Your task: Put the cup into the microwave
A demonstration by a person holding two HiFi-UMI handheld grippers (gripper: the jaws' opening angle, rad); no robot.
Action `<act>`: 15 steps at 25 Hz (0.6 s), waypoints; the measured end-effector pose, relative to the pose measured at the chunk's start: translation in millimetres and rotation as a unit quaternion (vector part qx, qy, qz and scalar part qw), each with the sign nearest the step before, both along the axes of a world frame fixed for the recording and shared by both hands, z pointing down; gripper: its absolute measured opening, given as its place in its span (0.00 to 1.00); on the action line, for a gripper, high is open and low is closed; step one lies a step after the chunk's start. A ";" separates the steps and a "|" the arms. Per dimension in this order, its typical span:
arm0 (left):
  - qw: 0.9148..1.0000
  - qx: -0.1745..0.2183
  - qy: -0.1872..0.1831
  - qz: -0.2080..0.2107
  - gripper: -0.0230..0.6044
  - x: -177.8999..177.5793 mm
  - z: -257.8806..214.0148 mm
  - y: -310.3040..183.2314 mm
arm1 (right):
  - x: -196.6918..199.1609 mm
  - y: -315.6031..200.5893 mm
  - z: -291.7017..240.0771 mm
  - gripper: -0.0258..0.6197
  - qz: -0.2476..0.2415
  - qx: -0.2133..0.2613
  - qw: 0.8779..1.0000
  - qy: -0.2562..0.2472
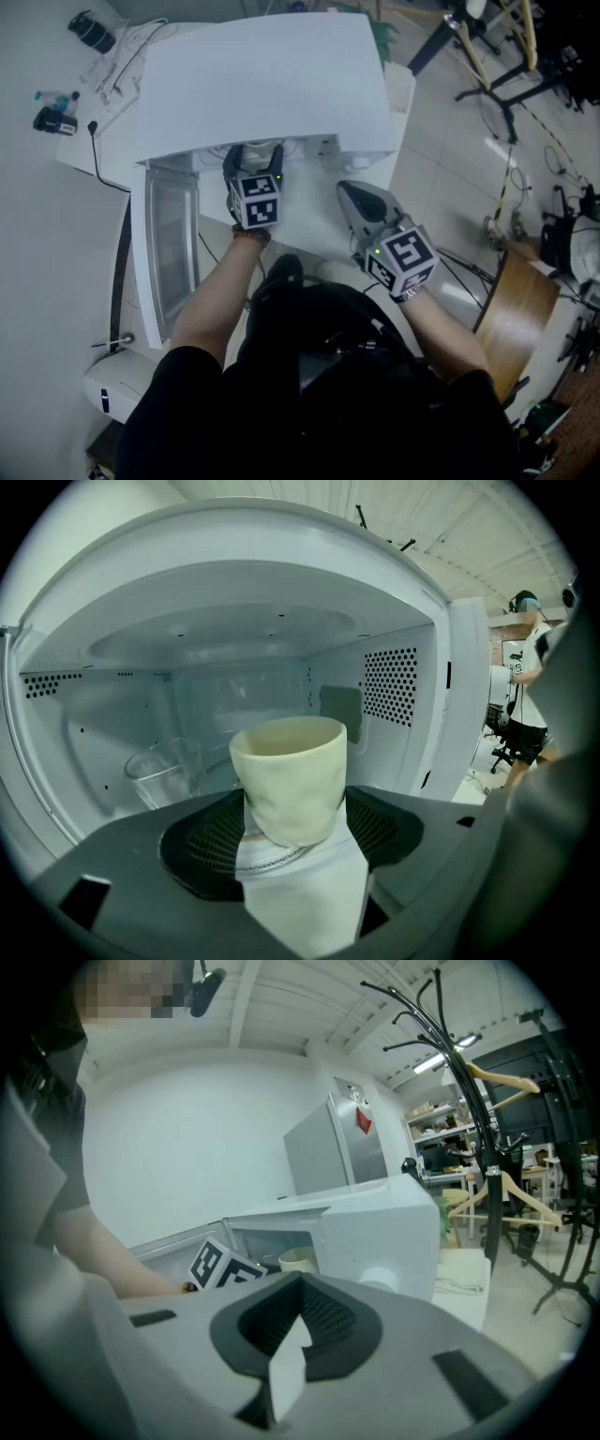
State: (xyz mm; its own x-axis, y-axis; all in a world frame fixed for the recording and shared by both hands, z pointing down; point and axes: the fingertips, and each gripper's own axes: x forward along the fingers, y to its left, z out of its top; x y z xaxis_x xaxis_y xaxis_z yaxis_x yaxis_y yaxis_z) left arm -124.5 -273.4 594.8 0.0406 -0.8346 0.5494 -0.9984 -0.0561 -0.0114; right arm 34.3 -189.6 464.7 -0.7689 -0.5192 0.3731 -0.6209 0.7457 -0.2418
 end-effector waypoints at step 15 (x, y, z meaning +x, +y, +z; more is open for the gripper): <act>1.000 -0.006 -0.006 -0.006 0.56 -5.4 2.5 -7.6 | -1.0 3.2 0.4 0.04 0.005 0.001 1.000 0.000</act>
